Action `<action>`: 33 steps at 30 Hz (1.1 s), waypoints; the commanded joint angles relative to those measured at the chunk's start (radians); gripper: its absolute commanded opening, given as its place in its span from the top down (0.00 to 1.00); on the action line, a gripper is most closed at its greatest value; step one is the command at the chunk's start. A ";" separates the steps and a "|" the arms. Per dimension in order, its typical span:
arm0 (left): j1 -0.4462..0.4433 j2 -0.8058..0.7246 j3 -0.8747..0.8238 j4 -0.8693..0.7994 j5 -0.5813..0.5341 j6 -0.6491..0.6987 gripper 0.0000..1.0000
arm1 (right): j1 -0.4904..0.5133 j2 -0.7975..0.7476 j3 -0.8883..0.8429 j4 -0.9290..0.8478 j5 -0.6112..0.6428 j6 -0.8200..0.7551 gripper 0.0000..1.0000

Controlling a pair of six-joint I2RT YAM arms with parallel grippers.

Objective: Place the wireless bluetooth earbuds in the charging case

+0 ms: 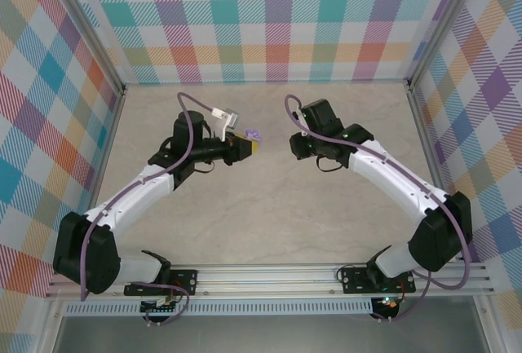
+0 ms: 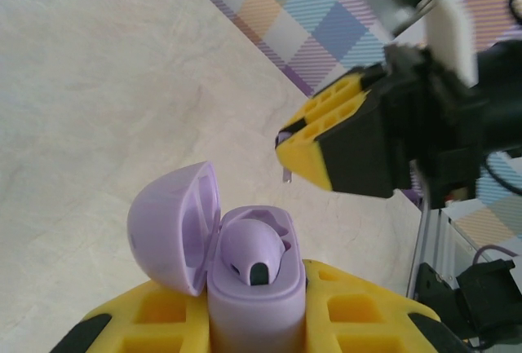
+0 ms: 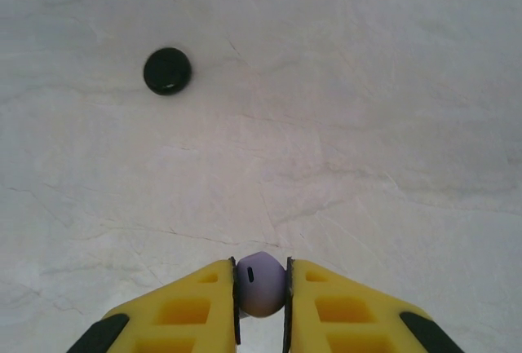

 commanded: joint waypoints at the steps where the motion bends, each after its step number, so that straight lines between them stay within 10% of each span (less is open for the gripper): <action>1: -0.026 0.017 -0.003 0.016 0.043 0.019 0.85 | 0.023 -0.047 0.001 0.051 -0.044 -0.071 0.81; 33: -0.070 0.044 0.112 0.011 0.291 0.062 0.85 | 0.132 -0.214 0.015 0.172 -0.103 -0.206 0.80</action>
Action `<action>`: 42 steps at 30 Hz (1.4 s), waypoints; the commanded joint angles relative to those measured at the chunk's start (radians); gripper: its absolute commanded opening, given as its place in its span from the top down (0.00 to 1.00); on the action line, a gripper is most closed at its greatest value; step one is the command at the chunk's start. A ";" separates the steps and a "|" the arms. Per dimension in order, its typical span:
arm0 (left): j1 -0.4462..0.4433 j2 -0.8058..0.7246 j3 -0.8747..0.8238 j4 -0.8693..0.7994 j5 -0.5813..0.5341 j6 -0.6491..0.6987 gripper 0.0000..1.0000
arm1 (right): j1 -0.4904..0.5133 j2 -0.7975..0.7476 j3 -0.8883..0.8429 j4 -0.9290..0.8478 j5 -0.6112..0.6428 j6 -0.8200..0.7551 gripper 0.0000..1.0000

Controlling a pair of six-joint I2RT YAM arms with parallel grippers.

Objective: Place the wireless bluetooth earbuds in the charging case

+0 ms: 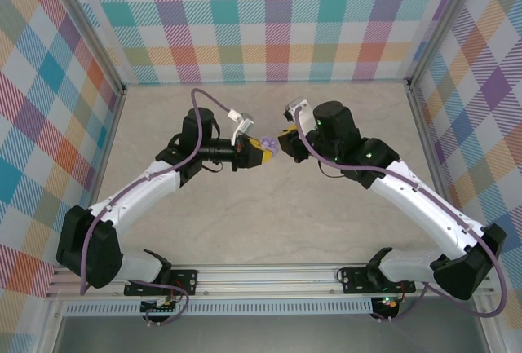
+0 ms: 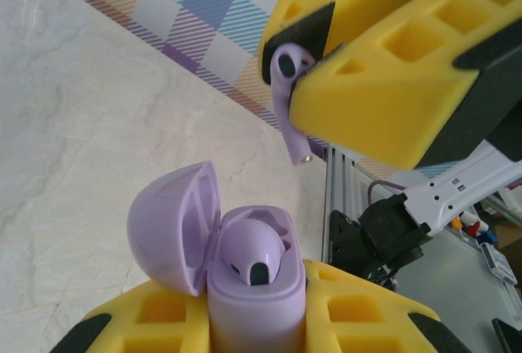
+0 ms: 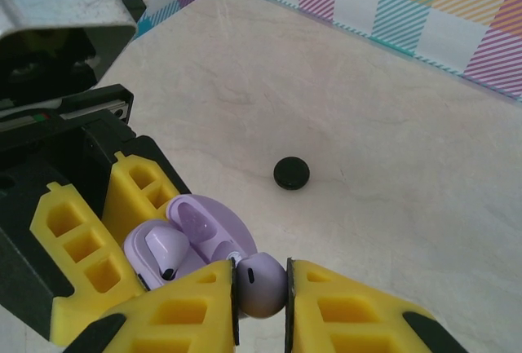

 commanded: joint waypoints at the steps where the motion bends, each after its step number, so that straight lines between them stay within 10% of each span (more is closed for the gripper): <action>1: -0.011 0.005 0.044 0.004 0.045 -0.013 0.85 | 0.011 -0.003 0.017 0.043 -0.011 -0.018 0.80; 42: -0.018 0.033 0.086 -0.029 0.006 -0.035 0.86 | 0.064 0.041 0.063 0.003 -0.019 -0.055 0.79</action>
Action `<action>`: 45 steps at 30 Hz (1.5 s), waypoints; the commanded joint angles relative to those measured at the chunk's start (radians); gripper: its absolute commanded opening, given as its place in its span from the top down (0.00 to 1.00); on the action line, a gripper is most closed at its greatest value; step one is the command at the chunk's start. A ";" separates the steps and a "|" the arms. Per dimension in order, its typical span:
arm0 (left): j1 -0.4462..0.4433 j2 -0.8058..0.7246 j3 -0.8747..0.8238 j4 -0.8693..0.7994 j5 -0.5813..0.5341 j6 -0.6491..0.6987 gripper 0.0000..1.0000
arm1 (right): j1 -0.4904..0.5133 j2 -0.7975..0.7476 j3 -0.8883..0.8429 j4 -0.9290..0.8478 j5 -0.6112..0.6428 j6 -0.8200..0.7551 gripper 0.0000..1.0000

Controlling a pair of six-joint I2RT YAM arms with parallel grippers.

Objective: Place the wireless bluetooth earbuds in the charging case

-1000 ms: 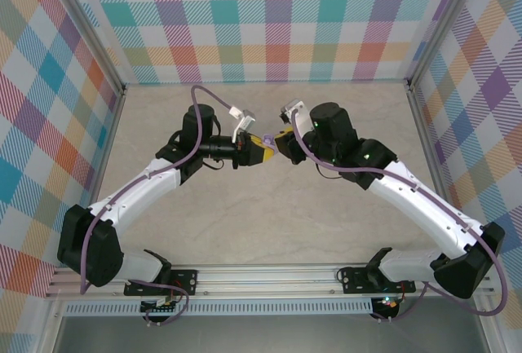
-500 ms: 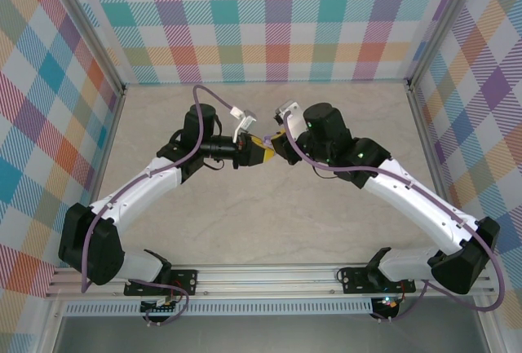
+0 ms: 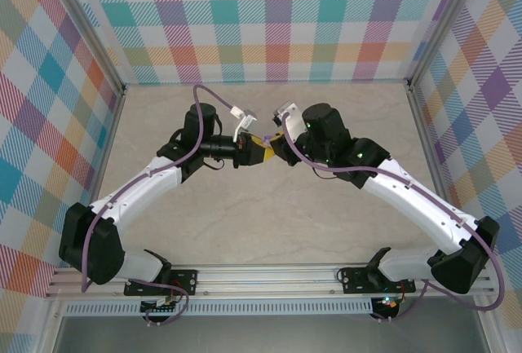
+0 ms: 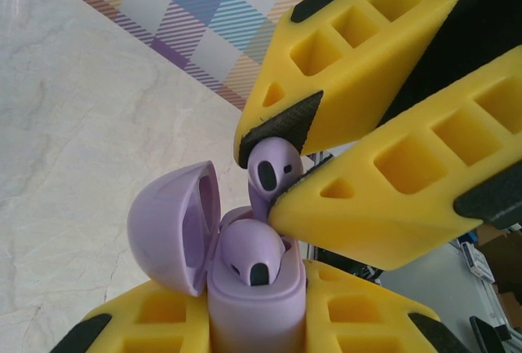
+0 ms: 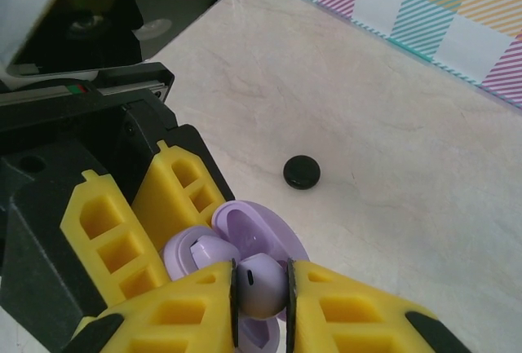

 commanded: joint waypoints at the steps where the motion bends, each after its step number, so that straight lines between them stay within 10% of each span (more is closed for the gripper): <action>1: -0.012 0.010 0.033 0.027 -0.015 -0.018 0.85 | 0.009 -0.002 0.040 0.007 -0.052 -0.007 0.78; 45: -0.012 -0.085 -0.036 0.108 -0.056 0.043 0.86 | 0.009 -0.030 0.125 -0.052 -0.093 0.081 0.55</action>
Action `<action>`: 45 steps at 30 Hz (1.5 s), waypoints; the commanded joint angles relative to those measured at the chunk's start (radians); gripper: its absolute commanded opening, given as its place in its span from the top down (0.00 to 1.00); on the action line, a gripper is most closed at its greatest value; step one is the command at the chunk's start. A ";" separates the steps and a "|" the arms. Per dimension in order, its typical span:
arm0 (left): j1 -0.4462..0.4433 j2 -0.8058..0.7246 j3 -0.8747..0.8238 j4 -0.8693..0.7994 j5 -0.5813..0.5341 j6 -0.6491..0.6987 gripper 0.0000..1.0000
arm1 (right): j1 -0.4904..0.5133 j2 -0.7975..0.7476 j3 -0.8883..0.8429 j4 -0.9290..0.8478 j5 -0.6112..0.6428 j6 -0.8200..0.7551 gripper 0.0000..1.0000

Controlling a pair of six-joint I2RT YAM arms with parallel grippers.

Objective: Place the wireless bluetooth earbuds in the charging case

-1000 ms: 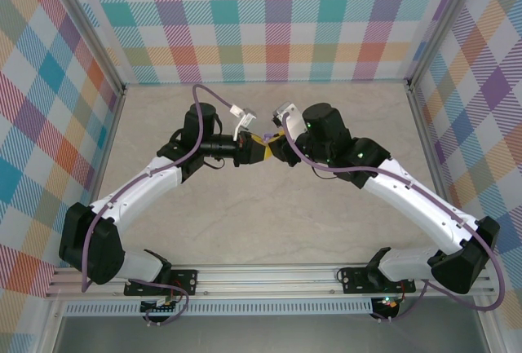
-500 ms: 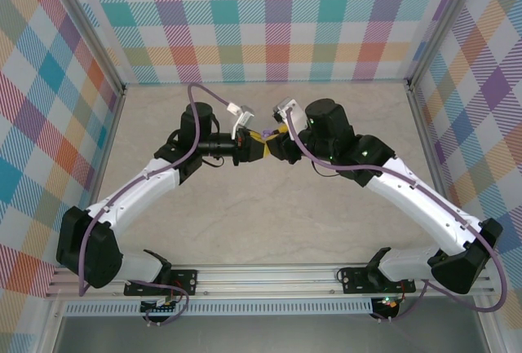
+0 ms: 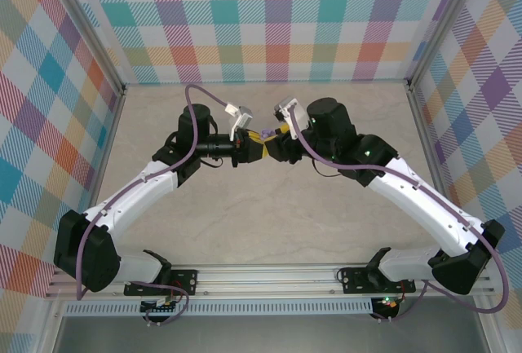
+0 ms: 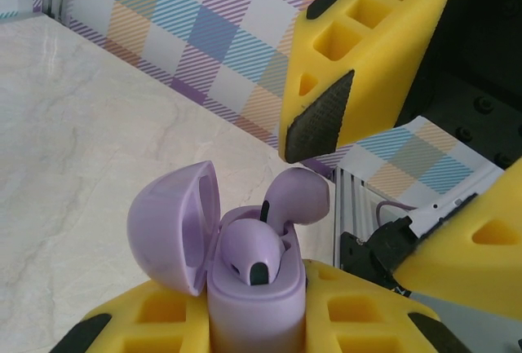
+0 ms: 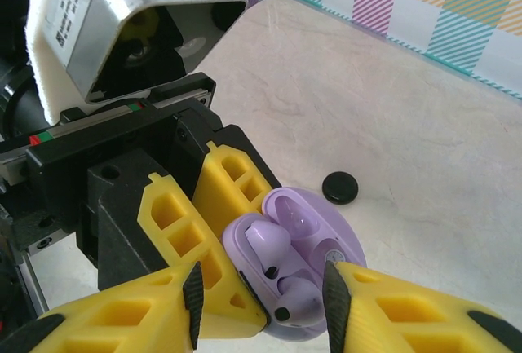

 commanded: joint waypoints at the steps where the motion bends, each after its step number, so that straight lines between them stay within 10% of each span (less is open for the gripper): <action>1: -0.011 -0.031 -0.007 0.022 0.006 0.026 0.86 | 0.006 -0.022 0.047 -0.005 -0.009 0.023 0.54; 45: -0.011 -0.072 -0.013 0.005 -0.063 0.052 0.85 | -0.022 0.062 0.123 -0.192 0.142 0.086 0.49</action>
